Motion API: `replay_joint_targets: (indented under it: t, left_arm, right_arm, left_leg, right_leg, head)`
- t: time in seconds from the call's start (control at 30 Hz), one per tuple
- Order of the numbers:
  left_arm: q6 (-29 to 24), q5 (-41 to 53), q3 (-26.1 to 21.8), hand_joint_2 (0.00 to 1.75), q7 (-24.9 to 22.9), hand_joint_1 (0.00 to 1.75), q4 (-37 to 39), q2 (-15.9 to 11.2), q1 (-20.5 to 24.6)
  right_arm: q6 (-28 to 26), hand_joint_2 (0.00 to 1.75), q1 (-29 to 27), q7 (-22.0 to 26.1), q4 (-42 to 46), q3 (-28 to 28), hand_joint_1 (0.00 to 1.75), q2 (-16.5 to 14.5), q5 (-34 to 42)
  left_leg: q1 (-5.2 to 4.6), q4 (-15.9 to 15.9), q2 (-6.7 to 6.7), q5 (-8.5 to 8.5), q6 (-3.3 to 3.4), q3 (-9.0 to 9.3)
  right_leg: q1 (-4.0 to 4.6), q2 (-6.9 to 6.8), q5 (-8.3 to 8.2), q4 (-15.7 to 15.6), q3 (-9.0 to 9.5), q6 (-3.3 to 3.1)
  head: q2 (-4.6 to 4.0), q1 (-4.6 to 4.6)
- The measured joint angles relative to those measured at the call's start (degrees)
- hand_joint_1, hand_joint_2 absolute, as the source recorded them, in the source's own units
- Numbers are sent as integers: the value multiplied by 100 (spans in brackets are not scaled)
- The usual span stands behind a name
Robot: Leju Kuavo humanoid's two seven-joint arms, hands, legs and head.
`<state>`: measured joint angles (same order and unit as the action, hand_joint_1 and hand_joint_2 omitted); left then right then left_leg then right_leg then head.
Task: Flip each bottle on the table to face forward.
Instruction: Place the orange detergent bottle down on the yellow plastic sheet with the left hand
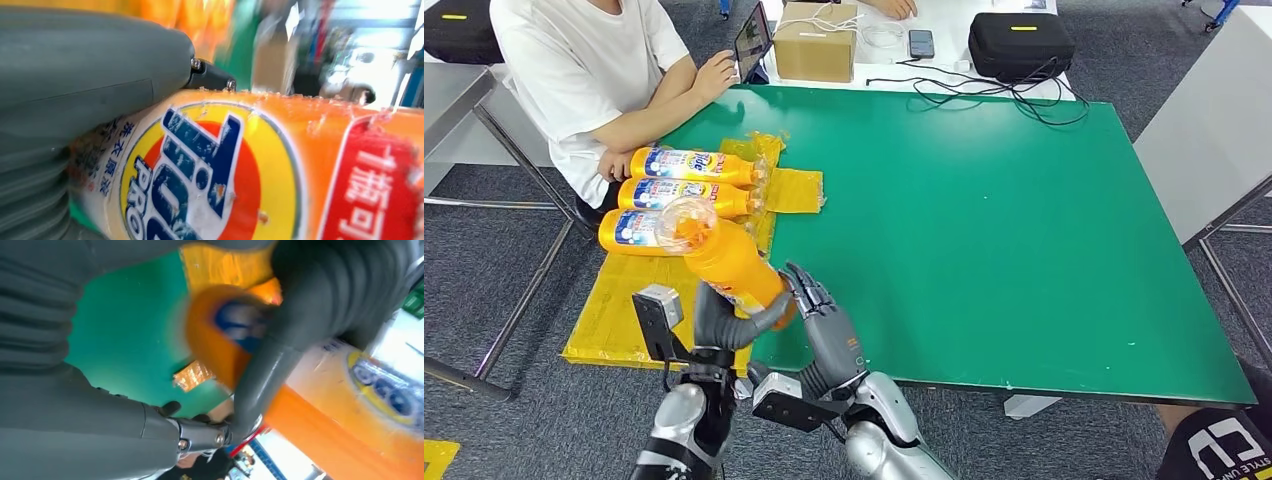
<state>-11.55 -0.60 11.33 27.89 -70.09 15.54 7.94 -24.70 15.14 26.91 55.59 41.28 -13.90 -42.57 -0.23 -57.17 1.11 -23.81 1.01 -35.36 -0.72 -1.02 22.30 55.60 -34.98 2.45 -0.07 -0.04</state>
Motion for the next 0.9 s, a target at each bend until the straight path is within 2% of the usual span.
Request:
replay_joint_targets:
  t: [0.07, 0.13, 0.2, 0.3, 0.37, 0.53, 0.63, 0.77, 0.9]
  left_arm:
    - [-574, 1024, -129, 175, 80, 174, 357, -175, 335]
    - [-929, 1846, -255, 175, 101, 174, 724, -328, 614]
    - [-1221, 2636, -327, 175, -65, 175, 1083, -484, 839]
    - [-1450, 4065, -305, 175, -451, 175, 1820, -874, 1183]
    - [-1334, 4557, -302, 175, -535, 175, 2284, -1137, 1373]
    - [-690, 4977, -313, 175, -590, 175, 3017, -1598, 1749]
    - [-203, 5190, -295, 175, -634, 175, 3275, -1819, 1975]
    - [534, 5392, -208, 175, -592, 175, 3516, -2243, 2270]
    - [832, 5403, -148, 175, -525, 175, 3614, -2589, 2392]
  right_arm:
    - [44, 0, -25, 12, 68, 94, 0, -12, -35]
    - [101, 0, -51, 27, 150, 196, 0, -36, -55]
    - [149, 0, -72, 49, 213, 269, 0, -49, -47]
    - [272, 0, -82, 97, 308, 339, 0, -35, 17]
    - [336, 0, -98, 116, 364, 350, 0, -9, 56]
    - [424, 0, -120, 220, 436, 352, 0, 16, 136]
    - [442, 0, -121, 284, 436, 352, 0, 21, 185]
    - [442, 0, -122, 377, 435, 351, 0, 50, 266]
    - [443, 0, -128, 432, 434, 347, 0, 67, 304]
  left_leg:
    - [4, 0, 0, 3, -4, 1]
    - [8, 0, -1, 6, -7, 1]
    - [10, 0, -1, 7, -8, 0]
    - [11, 1, 4, 7, -8, 1]
    - [11, 1, 7, 8, -9, 1]
    - [11, 1, 0, 8, -10, 1]
    - [11, 3, 0, 7, -11, 7]
    - [11, 4, 10, 6, -15, 25]
    - [16, 4, 27, 13, -26, 33]
  right_leg:
    - [3, 0, 0, 3, -1, 0]
    - [6, -1, 0, 5, -1, -1]
    - [7, -2, 0, 6, 0, -1]
    - [7, 1, 0, 7, -2, -2]
    - [7, 2, -1, 7, -5, -3]
    - [7, -1, 0, 7, 0, -4]
    - [7, 0, 1, 7, 6, -4]
    - [8, 4, 1, 12, 13, -13]
    - [11, 9, -7, 17, 12, -30]
  head:
    - [0, -2]
    - [0, -2]
    - [0, -1]
    - [0, -1]
    - [0, -1]
    - [0, 0]
    - [0, 0]
    - [0, 1]
    - [0, -1]
